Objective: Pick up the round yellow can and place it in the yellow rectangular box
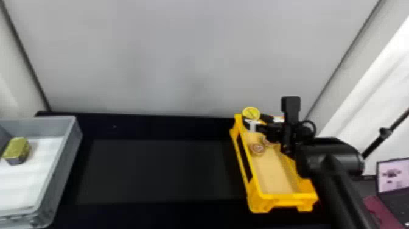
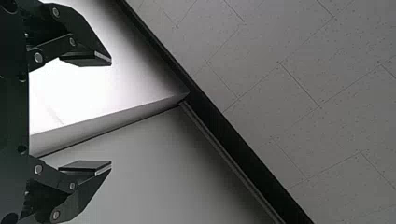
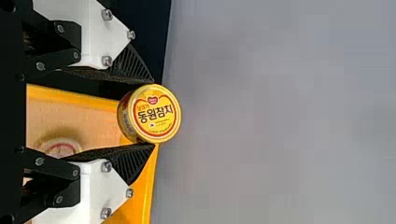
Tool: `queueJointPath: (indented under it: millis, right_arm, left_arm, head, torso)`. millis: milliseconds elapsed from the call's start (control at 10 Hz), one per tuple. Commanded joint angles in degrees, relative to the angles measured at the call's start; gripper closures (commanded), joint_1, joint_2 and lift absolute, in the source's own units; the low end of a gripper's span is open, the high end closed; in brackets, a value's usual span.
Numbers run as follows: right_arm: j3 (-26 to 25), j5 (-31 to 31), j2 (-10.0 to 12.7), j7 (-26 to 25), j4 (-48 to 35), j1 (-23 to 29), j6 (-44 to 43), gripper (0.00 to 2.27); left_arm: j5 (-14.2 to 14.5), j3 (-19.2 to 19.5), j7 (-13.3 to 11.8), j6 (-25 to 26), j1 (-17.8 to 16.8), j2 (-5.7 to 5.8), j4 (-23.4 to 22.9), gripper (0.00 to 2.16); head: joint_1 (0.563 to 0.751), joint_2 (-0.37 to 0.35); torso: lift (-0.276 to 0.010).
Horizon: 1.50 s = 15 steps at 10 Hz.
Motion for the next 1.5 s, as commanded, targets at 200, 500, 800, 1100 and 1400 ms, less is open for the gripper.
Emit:
queueJointPath:
  millis: [200,500,800,1100,1400]
  right_arm:
    - [-6.02,0.07,-2.07,-1.15,-1.67,3.41,2.11,0.59]
    - [-9.45,-0.01,-2.16,-1.59,-1.84,6.40,4.39,0.59]
    - [-9.80,-4.14,-2.07,-4.05,-1.49,9.83,5.36,0.59]
    - [-9.89,-5.90,-2.07,-4.84,1.85,10.09,5.89,0.59]
    - [-9.36,-7.48,-2.07,-5.37,6.60,8.07,4.92,0.59]
  left_arm:
    - [0.00,0.09,-0.31,0.59,-0.20,0.41,-0.38,0.45]
    - [0.00,0.09,-0.31,0.59,-0.03,0.32,-0.47,0.45]
    - [0.00,0.09,-0.31,0.59,-0.03,0.23,-0.47,0.45]
    - [0.00,0.18,-0.31,0.59,0.15,0.06,-0.56,0.45]
    - [0.00,0.18,-0.31,0.50,0.06,0.15,-0.65,0.45]
  head:
    - [0.746,-0.213]
    - [0.746,-0.213]
    - [0.746,-0.213]
    - [0.746,-0.213]
    - [0.746,-0.213]
  torso:
    - [0.000]
    - [0.000]
    - [0.000]
    - [0.000]
    - [0.000]
